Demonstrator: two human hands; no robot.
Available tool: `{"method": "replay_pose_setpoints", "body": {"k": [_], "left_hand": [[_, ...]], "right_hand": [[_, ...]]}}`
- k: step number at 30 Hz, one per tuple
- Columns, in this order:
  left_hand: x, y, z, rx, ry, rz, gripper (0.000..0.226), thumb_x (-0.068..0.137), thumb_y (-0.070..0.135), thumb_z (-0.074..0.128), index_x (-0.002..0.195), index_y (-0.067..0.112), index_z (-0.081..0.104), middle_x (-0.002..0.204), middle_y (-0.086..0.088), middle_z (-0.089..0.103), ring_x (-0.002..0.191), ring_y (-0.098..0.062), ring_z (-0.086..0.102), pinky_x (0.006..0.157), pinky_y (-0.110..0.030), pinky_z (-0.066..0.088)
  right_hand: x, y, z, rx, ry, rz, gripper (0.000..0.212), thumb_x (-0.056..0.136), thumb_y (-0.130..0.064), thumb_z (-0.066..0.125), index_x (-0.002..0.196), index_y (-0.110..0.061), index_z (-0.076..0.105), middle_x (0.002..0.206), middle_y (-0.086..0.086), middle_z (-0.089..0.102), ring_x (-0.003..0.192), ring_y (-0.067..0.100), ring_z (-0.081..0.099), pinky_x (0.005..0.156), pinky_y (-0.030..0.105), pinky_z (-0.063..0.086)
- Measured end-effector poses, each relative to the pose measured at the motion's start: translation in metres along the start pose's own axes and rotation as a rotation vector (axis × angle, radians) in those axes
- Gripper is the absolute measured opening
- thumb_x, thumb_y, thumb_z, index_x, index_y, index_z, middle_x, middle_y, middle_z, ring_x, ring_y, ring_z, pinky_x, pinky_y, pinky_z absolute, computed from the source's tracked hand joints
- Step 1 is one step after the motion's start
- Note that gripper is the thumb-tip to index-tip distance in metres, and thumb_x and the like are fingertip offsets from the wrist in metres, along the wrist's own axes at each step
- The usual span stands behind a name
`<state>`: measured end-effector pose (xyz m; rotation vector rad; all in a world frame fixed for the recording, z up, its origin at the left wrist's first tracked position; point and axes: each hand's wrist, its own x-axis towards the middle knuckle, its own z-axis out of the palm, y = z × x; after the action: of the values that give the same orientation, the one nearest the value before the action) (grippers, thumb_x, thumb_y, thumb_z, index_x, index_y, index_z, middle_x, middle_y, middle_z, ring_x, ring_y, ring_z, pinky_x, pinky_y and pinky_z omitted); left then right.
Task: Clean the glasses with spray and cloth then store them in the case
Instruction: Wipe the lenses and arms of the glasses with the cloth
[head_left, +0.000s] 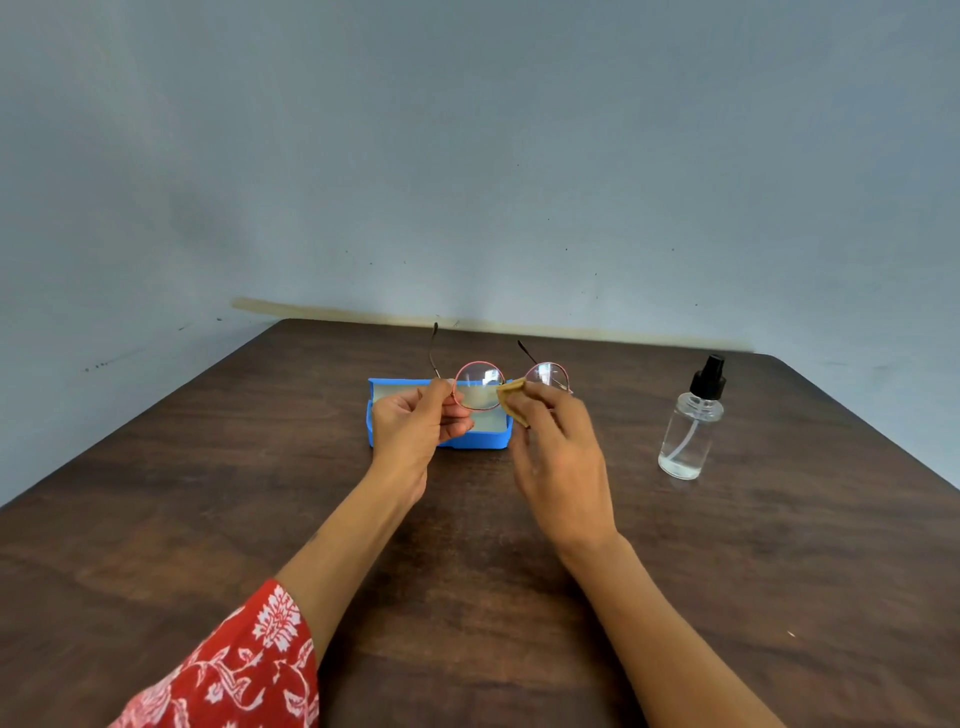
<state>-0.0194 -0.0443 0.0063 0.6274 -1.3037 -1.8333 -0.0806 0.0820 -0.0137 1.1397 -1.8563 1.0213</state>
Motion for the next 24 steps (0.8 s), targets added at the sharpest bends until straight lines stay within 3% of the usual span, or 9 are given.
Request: {"method": "replay_pose_setpoints", "body": {"k": [6,13,20,24], "left_hand": [[-0.001,0.000,0.003,0.004,-0.007,-0.005,0.019,0.085,0.010,0.063,0.068,0.003,0.066,0.047,0.001,0.062,0.044,-0.010,0.060,0.048,-0.017,0.052],[-0.001,-0.001,0.001,0.013,-0.006,-0.002,0.019,0.087,0.009,0.060,0.071,0.002,0.067,0.047,0.001,0.063,0.045,-0.009,0.060,0.050,-0.018,0.054],[-0.001,0.000,0.002,0.020,-0.016,-0.004,0.019,0.085,0.010,0.063,0.068,0.002,0.066,0.047,0.001,0.062,0.043,-0.009,0.059,0.049,-0.018,0.053],[-0.002,-0.001,0.002,0.014,-0.017,0.004,0.020,0.086,0.010,0.063,0.068,0.001,0.065,0.047,0.000,0.061,0.043,-0.010,0.058,0.048,-0.017,0.052]], "right_hand": [[0.004,0.018,-0.010,0.025,0.160,0.257,0.028,0.080,0.008,0.063,0.106,-0.002,0.066,0.114,0.015,0.059,0.103,0.029,0.059,0.087,0.009,0.032],[0.001,0.002,0.001,-0.034,0.018,0.019,0.030,0.077,0.006,0.069,0.106,-0.003,0.068,0.111,0.015,0.062,0.102,0.026,0.061,0.083,0.019,0.046],[0.006,0.019,-0.010,0.012,0.142,0.245,0.029,0.081,0.008,0.061,0.108,-0.002,0.065,0.116,0.015,0.058,0.105,0.028,0.057,0.088,0.007,0.029],[0.002,0.007,-0.006,0.006,0.051,0.119,0.030,0.078,0.008,0.065,0.106,-0.003,0.067,0.115,0.014,0.060,0.106,0.027,0.059,0.083,0.022,0.047]]}}
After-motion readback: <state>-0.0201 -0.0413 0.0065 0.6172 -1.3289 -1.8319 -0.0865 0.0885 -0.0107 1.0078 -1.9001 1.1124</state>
